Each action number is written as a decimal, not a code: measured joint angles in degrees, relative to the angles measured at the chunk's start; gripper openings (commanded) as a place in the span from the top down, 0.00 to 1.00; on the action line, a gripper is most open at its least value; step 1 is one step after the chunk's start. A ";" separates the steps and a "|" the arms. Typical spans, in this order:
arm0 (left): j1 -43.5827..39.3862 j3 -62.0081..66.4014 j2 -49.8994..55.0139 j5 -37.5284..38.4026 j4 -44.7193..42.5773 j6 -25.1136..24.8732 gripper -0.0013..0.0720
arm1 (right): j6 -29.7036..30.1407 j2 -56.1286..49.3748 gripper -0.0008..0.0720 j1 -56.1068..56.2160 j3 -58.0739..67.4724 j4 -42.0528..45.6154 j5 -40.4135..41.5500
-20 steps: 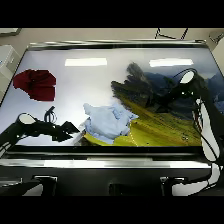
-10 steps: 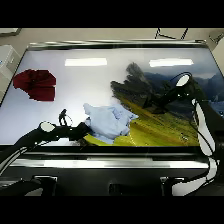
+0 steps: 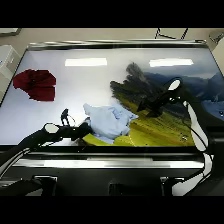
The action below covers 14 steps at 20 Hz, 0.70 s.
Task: Fold the clothes and pants, and hang the long-sleeved shirts on hangers.
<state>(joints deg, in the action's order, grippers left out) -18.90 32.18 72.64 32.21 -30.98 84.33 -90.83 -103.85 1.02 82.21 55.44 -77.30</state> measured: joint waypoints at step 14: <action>9.38 19.69 -18.97 10.23 -19.98 0.72 0.95 | 3.52 12.57 0.94 1.14 11.78 1.62 5.79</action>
<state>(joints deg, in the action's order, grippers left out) -9.52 51.88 53.67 42.44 -50.96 85.06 -87.31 -91.29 2.15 94.00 57.06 -71.50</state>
